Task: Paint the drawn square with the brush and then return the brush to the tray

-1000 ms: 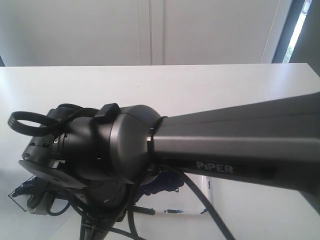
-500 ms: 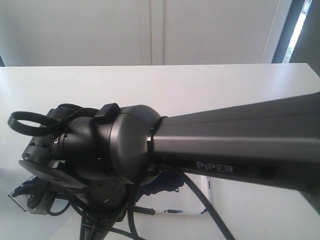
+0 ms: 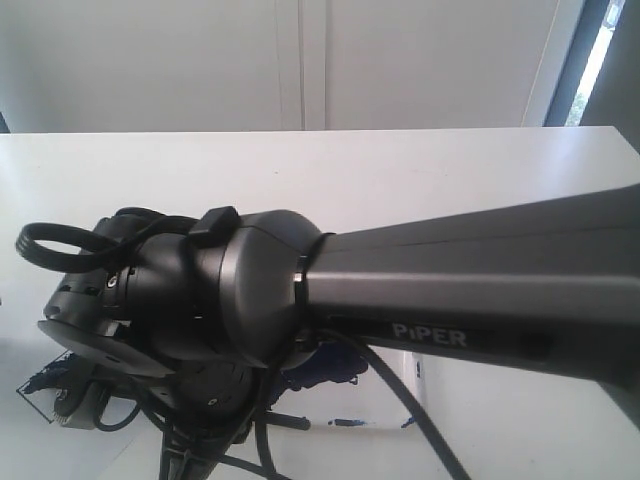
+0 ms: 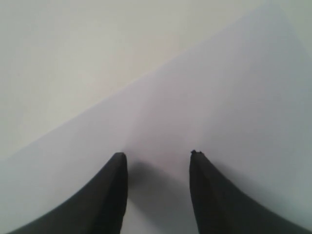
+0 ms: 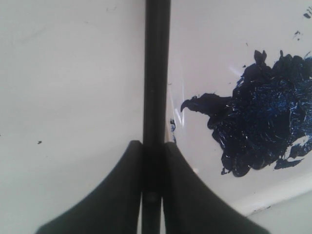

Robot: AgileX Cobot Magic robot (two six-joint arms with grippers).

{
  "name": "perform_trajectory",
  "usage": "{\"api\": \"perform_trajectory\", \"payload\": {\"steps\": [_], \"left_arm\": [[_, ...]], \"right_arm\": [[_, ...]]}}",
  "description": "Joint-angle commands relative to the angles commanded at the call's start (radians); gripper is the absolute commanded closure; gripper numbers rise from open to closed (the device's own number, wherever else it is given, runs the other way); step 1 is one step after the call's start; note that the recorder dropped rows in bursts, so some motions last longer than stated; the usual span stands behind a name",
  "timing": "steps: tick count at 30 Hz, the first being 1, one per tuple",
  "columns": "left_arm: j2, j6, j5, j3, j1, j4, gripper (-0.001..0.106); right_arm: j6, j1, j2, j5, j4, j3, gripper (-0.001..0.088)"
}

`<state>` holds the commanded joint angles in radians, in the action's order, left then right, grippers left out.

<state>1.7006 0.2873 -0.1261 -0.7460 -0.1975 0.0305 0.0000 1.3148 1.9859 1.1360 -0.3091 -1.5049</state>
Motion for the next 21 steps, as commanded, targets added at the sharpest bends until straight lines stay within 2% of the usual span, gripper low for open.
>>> {"api": "perform_trajectory", "payload": {"steps": [21], "left_arm": [[0.000,-0.008,-0.006,0.000,0.000,0.030,0.059]], "right_arm": [[0.006,0.000,-0.058,-0.006,0.027,0.000,0.0868]]}}
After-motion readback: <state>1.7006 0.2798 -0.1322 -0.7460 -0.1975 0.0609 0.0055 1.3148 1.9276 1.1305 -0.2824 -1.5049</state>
